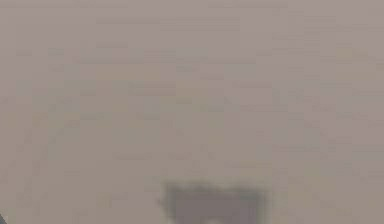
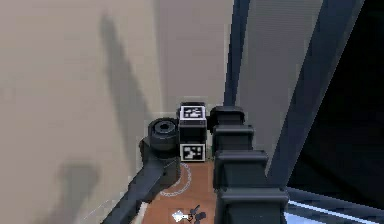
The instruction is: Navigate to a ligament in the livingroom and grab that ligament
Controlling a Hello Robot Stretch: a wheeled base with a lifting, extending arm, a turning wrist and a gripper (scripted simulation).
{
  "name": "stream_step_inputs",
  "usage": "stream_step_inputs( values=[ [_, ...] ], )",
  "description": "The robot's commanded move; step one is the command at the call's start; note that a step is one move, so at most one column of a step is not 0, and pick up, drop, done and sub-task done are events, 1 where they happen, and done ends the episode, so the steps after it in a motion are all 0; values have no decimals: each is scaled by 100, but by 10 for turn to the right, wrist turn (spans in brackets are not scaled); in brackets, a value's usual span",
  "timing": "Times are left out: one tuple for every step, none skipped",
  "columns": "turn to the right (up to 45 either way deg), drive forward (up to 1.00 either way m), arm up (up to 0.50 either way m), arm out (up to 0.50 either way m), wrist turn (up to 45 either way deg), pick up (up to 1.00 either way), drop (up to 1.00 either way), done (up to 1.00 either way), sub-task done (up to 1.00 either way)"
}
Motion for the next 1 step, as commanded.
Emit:
stream_step_inputs(
  values=[
    [0,0,0,0,450,0,0,0,0]
  ],
)
